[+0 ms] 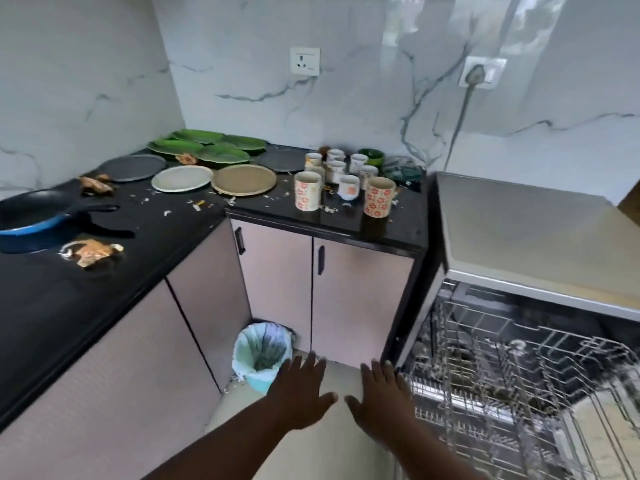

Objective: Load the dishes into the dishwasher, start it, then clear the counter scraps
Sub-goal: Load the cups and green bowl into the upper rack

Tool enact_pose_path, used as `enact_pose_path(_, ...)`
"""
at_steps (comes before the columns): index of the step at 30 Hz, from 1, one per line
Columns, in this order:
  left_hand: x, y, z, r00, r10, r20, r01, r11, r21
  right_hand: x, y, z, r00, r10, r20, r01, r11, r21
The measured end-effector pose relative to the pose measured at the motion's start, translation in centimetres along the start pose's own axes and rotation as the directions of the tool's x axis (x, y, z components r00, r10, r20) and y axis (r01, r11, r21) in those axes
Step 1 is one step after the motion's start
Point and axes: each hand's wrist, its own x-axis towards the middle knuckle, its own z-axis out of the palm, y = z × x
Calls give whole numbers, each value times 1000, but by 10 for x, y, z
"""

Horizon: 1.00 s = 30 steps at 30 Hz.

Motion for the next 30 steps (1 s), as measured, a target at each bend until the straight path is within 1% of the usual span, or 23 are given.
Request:
enact_pose_path(3,9,-37,-19,995,-41,-88,37,998,-43,25,-28,-11,998,-68,-12,67,997,-47)
enact_pose_path(5,15,-55,-33,992,-62,-113,56,997,-58,41,-41,-20,993,-115,-36,111,990,-81)
enact_pose_path(10,37,-92,-61,986,-117,-115,113,993,-39,81,-68,-39,984,-139,-109,132,989,-72)
enact_pose_path(14,67,-107,-84,986,-145,-78,142,989,-46,127,-71,-54,985,-112,-134,106,993,-50)
enact_pose_path(16,86,-111,-99,985,-160,-65,155,985,-77,151,-69,-68,987,-95,-132,91,995,-29)
enact_pose_path(18,110,-115,-116,981,-184,-62,176,977,-116,178,-62,-90,985,-64,-160,67,998,9)
enact_pose_path(22,162,-123,-151,970,-234,-71,217,957,-194,229,-38,-142,948,-34,-316,89,983,160)
enact_pose_path(24,181,-126,-168,959,-254,-124,221,948,-228,248,-27,-167,911,-28,-411,122,971,204)
enact_pose_path(26,214,-128,-186,941,-274,-200,209,933,-294,280,-6,-189,864,19,-503,130,957,260)
enact_pose_path(28,229,-134,-197,921,-306,-239,203,903,-378,295,4,-205,839,73,-539,118,943,312)
enact_pose_path(30,255,-139,-206,902,-350,-252,207,864,-459,314,20,-211,821,158,-548,96,908,407)
